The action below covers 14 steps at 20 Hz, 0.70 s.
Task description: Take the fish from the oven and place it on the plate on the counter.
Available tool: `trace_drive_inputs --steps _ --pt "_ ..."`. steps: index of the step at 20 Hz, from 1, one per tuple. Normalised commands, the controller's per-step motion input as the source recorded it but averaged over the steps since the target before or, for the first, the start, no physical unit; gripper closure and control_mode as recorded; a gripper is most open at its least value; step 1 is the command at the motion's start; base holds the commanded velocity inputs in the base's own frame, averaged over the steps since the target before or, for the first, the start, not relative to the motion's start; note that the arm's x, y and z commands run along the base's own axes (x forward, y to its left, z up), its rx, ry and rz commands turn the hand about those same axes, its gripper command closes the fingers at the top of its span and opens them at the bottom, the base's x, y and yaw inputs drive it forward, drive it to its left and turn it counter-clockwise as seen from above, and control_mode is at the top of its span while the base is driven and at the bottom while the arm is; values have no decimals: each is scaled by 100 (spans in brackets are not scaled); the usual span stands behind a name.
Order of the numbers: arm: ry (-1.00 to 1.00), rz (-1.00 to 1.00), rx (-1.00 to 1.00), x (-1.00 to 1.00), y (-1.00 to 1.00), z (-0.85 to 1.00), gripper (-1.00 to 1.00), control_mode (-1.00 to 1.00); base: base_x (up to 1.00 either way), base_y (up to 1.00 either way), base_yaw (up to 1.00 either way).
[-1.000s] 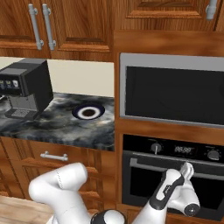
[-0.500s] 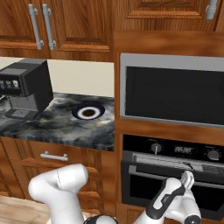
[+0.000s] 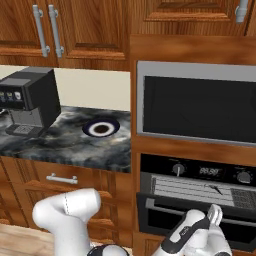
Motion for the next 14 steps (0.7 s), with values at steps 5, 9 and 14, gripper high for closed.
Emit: trace_drive_inputs --steps 5,9,14 --pt "13 0 0 -75 -12 -75 100 -100 0 0 0" --pt "13 0 0 -73 -9 -87 100 -100 0 0 0" --pt "19 0 0 -64 -3 -98 100 -100 0 0 0"
